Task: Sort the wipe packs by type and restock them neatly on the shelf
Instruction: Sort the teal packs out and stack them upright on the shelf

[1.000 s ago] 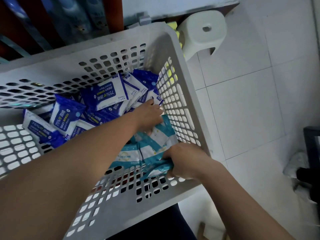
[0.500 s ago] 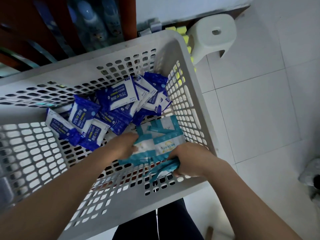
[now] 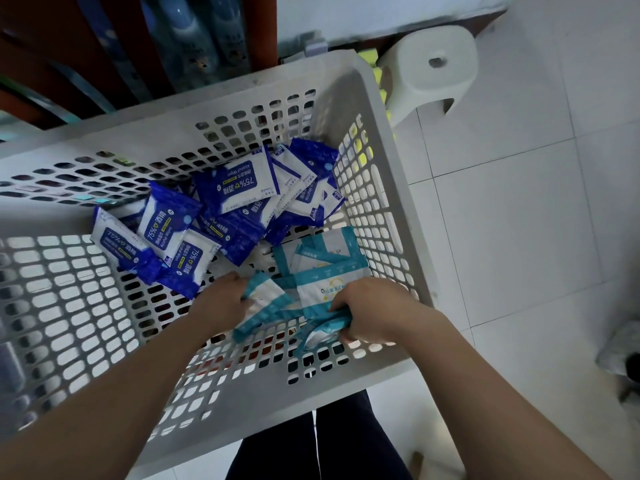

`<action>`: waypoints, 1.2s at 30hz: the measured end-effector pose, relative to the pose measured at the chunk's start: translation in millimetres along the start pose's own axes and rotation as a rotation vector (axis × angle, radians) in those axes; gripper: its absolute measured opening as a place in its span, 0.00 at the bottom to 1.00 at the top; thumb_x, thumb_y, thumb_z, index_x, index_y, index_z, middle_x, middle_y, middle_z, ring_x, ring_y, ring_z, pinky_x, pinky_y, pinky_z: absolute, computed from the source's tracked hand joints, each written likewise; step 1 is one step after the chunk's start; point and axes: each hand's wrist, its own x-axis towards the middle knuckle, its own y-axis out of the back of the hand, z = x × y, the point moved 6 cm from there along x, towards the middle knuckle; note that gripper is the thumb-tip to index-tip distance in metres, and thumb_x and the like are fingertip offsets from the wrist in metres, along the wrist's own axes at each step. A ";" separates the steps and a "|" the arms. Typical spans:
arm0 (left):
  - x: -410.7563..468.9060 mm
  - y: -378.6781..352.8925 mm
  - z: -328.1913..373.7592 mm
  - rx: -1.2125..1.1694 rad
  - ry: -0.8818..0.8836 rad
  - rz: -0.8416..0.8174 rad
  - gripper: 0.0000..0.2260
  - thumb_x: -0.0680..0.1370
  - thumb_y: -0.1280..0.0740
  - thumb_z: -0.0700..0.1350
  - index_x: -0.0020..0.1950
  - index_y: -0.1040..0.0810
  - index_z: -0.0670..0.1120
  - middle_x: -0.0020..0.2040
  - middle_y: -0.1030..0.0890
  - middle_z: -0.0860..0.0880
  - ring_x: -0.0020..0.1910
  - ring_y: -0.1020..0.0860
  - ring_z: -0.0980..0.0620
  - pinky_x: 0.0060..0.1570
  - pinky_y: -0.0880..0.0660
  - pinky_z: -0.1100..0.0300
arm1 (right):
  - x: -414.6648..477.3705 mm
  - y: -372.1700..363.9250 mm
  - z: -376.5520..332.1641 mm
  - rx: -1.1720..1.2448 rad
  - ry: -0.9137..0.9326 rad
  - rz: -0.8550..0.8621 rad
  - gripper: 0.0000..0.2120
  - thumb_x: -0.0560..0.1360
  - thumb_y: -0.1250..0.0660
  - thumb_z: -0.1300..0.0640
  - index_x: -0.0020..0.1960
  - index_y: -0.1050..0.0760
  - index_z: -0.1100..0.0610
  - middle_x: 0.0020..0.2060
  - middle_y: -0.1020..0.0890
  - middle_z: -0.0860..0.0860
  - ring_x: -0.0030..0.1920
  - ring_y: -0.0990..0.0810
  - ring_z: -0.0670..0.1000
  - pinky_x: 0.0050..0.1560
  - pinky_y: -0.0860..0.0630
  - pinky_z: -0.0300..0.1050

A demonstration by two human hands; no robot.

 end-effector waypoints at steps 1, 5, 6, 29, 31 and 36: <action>-4.1 0.2 -6.4 0.022 0.037 0.020 0.15 0.79 0.37 0.46 0.65 0.27 0.44 0.59 0.29 0.44 0.57 0.28 0.46 0.55 0.26 0.51 | 0.9 -0.8 -0.2 -0.001 -0.001 0.000 0.18 0.72 0.29 0.51 0.62 0.22 0.46 0.53 0.18 0.47 0.52 0.21 0.52 0.49 0.23 0.45; -18.1 6.7 2.9 0.425 -0.024 0.059 0.19 0.76 0.36 0.39 0.66 0.30 0.46 0.64 0.31 0.45 0.63 0.31 0.46 0.58 0.29 0.52 | 2.5 -1.4 -1.1 -0.011 0.008 0.002 0.18 0.72 0.29 0.51 0.62 0.22 0.46 0.53 0.18 0.48 0.52 0.21 0.53 0.52 0.22 0.47; -18.6 3.7 11.6 0.513 -0.095 0.027 0.18 0.76 0.37 0.38 0.66 0.30 0.46 0.63 0.29 0.46 0.62 0.29 0.47 0.60 0.31 0.52 | 3.1 -1.5 -1.7 -0.012 0.012 0.002 0.18 0.72 0.29 0.51 0.61 0.22 0.46 0.53 0.18 0.48 0.52 0.21 0.53 0.52 0.22 0.47; -10.5 -10.8 23.2 1.024 -0.663 -0.036 0.09 0.69 0.25 0.46 0.48 0.16 0.45 0.49 0.18 0.46 0.56 0.24 0.45 0.64 0.32 0.48 | 15.2 -8.6 -3.2 -0.014 -0.009 0.039 0.14 0.74 0.31 0.50 0.59 0.23 0.48 0.50 0.19 0.48 0.50 0.22 0.53 0.46 0.24 0.46; -8.9 -8.3 16.6 0.930 -0.571 -0.132 0.11 0.79 0.38 0.42 0.60 0.23 0.43 0.58 0.21 0.45 0.59 0.25 0.46 0.65 0.35 0.51 | 15.9 -7.7 -4.9 0.003 -0.009 0.075 0.12 0.75 0.32 0.49 0.58 0.23 0.48 0.49 0.19 0.48 0.50 0.21 0.52 0.47 0.23 0.46; -21.7 15.9 -2.2 0.419 -0.176 -0.095 0.14 0.80 0.37 0.50 0.63 0.29 0.45 0.56 0.22 0.47 0.52 0.22 0.48 0.50 0.24 0.54 | 15.8 -3.7 -9.1 0.224 -0.051 0.228 0.16 0.78 0.38 0.45 0.63 0.31 0.50 0.50 0.19 0.49 0.45 0.21 0.51 0.45 0.22 0.48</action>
